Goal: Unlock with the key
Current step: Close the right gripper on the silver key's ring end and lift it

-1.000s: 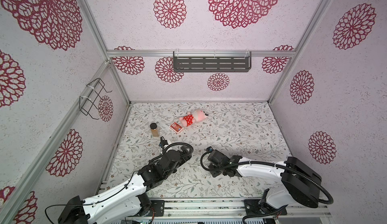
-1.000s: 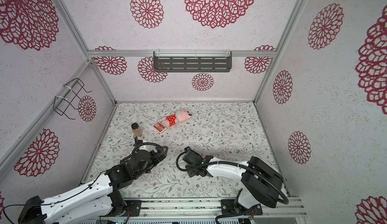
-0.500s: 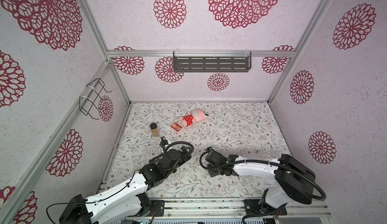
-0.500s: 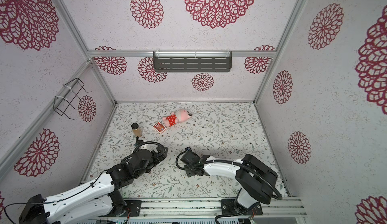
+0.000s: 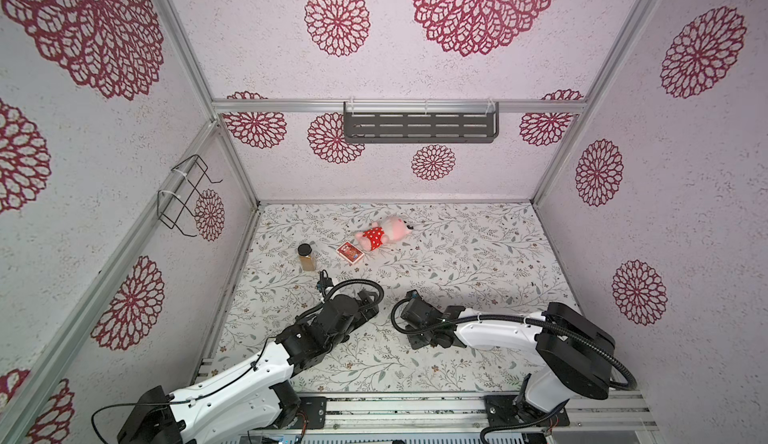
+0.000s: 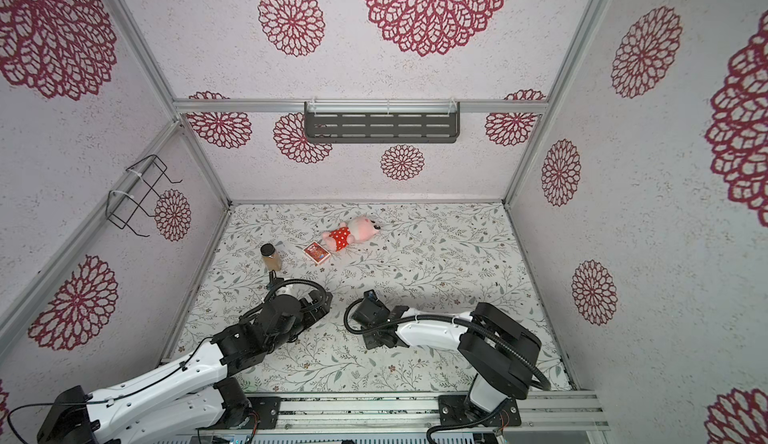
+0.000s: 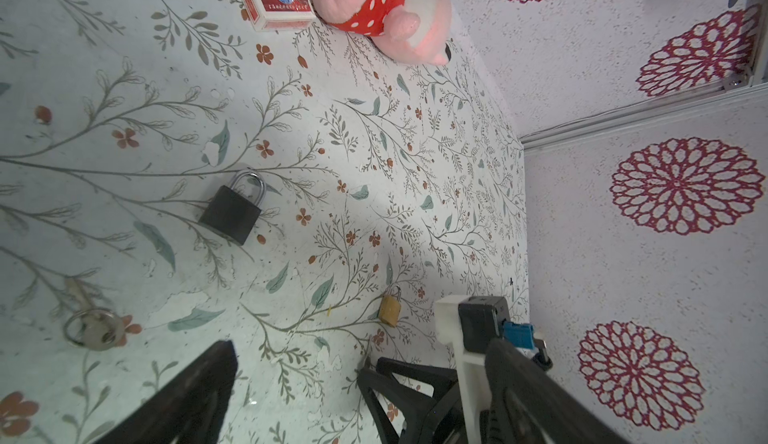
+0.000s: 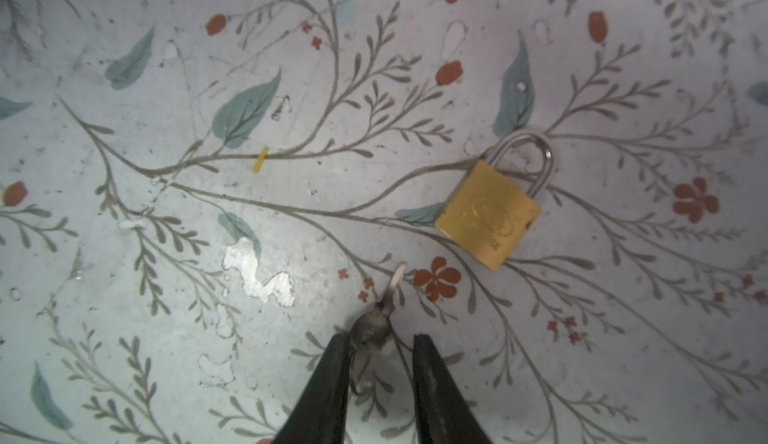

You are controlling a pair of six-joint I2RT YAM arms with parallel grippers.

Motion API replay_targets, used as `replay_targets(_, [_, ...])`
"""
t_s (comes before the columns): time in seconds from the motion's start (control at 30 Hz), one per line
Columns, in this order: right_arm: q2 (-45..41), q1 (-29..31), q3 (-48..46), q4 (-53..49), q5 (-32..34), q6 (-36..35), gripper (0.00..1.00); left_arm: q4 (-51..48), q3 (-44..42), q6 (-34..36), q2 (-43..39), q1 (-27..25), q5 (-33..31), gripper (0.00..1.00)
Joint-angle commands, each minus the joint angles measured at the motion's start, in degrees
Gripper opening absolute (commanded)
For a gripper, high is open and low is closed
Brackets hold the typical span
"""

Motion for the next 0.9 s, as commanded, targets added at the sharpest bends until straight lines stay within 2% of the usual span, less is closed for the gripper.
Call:
replay_targets(0.0, [1.37, 0.57, 1.29, -3.33, 1.13, 1.5, 0.25, -0.39, 0.08, 0.71, -0.1, 0.64, 0.6, 0.97])
replay_targets(0.4, [0.13, 0.58, 1.68, -4.52, 2.99, 1.25, 0.1, 0.82, -0.72, 0.15, -0.41, 0.86, 1.29, 0.97])
replay_targets(0.87, [-2.75, -0.06, 0.59, -2.51, 2.28, -0.55, 0.0, 1.87, -0.73, -0.21, -0.19, 0.96, 2.18, 0.97])
